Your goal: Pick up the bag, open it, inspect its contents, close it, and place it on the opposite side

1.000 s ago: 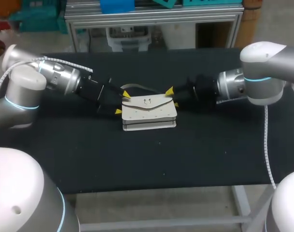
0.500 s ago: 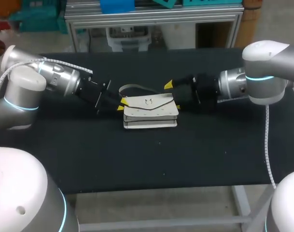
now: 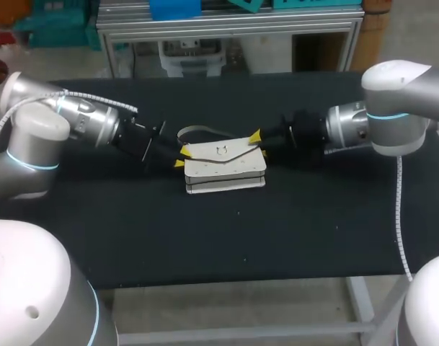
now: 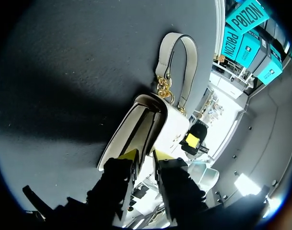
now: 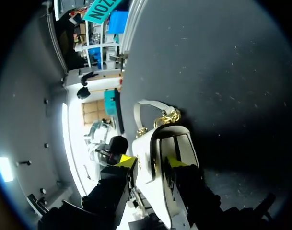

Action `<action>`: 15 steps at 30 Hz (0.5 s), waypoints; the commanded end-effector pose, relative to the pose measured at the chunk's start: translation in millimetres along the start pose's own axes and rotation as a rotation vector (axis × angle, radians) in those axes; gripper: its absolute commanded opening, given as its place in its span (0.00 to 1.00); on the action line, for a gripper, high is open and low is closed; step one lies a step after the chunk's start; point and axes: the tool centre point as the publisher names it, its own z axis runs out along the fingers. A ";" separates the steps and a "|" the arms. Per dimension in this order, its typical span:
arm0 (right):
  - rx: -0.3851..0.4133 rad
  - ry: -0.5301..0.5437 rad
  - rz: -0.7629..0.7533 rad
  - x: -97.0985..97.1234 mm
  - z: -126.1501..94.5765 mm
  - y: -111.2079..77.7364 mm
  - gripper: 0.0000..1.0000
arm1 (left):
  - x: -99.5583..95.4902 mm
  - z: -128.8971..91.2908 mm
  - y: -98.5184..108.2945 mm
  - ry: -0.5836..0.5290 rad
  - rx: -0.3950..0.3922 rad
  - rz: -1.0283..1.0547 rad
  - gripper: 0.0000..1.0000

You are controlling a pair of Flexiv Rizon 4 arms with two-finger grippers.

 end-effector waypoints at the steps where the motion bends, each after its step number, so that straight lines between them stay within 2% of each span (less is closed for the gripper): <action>1: -0.008 0.014 0.040 -3.5 -1.9 3.5 0.93 | -4.8 -1.5 4.6 0.014 0.012 0.003 0.38; 2: -0.007 0.017 0.052 -4.3 -1.4 4.9 1.00 | -5.5 -1.0 4.5 0.013 0.011 0.003 0.40; 4: -0.011 0.020 0.077 -5.8 0.6 7.9 1.00 | -6.2 1.0 3.7 0.011 0.007 0.001 0.46; 6: -0.017 0.012 0.093 -7.1 3.2 10.2 1.00 | -6.3 2.8 2.7 0.009 0.001 -0.003 0.66; 7: -0.018 0.010 0.100 -7.8 4.9 12.1 1.00 | -6.0 3.7 1.5 0.011 -0.005 -0.009 0.69; 9: -0.022 0.024 0.109 -6.8 5.9 15.6 0.99 | -4.4 3.2 0.1 0.019 -0.009 -0.011 0.65; 10: -0.028 0.035 0.109 -5.1 6.3 17.0 0.87 | -3.5 2.4 -0.2 0.022 -0.011 -0.011 0.61; 11: -0.028 0.044 0.108 -2.9 6.2 17.8 0.65 | -2.6 1.9 -0.1 0.024 -0.011 -0.010 0.51; 12: -0.030 0.042 0.104 -0.2 6.3 18.3 0.58 | -1.6 1.5 0.3 0.026 -0.011 -0.009 0.49; 15: -0.028 0.044 0.089 5.3 6.3 17.1 0.59 | -0.3 0.5 1.8 0.026 -0.007 -0.003 0.50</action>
